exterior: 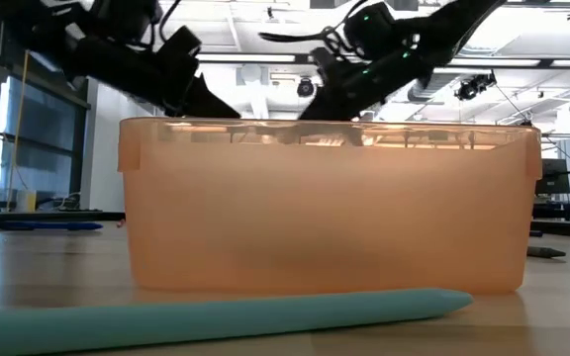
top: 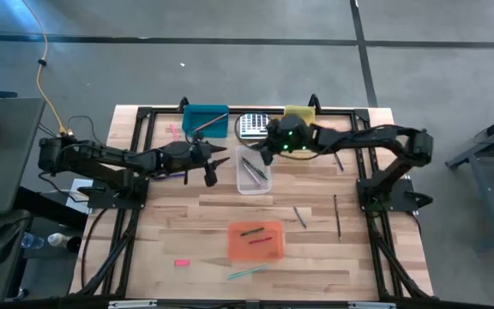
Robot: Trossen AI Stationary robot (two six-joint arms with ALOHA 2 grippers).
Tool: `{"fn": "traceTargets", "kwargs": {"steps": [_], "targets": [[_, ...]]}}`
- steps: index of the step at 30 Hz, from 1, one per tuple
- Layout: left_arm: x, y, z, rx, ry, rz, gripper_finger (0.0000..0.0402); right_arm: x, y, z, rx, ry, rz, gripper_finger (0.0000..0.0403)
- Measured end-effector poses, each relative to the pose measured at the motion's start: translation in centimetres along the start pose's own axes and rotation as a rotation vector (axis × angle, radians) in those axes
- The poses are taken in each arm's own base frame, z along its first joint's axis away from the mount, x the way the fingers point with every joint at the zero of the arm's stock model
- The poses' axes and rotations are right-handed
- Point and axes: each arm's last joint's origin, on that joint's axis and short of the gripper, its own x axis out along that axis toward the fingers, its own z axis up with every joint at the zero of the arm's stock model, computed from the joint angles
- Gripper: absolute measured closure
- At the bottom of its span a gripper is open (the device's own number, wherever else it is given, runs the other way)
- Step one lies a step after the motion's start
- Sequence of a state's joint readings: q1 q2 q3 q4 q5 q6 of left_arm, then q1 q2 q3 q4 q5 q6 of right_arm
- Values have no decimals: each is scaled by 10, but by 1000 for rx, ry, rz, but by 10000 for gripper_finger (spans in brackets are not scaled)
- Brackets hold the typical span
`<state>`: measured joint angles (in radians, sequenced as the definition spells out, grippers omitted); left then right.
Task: Sort crayons/erasers/pens/pencils in bins
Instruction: Put the yellow eraser into the yellow bin
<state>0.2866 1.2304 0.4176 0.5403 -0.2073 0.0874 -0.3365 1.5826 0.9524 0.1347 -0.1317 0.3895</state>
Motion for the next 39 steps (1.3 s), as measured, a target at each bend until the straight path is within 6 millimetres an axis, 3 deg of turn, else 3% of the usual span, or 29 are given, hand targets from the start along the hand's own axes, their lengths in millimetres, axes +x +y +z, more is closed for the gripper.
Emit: {"fn": "traceTargets", "kwargs": {"steps": [5,9,15,22,27,31,36,39], "targets": [[-5,13,-9,-71,-83,16,272,-33,-24,10,-100,37,-282,391],[-8,22,-14,-125,-127,15,287,-46,-53,7,-162,126,-546,391],[-7,31,-16,-145,-126,24,310,-40,-94,0,-193,242,-669,391],[-7,34,-17,-147,-125,28,325,-27,-128,-14,-201,357,-720,391],[-7,37,-17,-149,-125,33,331,-24,-136,-18,-186,382,-732,386],[-7,38,-17,-147,-123,36,334,-26,-135,-16,-167,386,-747,351],[-7,37,-19,-137,-111,24,335,-31,-131,0,-137,409,-774,290],[-7,37,-19,-137,-104,24,335,-36,-132,11,-104,413,-803,282]]}}
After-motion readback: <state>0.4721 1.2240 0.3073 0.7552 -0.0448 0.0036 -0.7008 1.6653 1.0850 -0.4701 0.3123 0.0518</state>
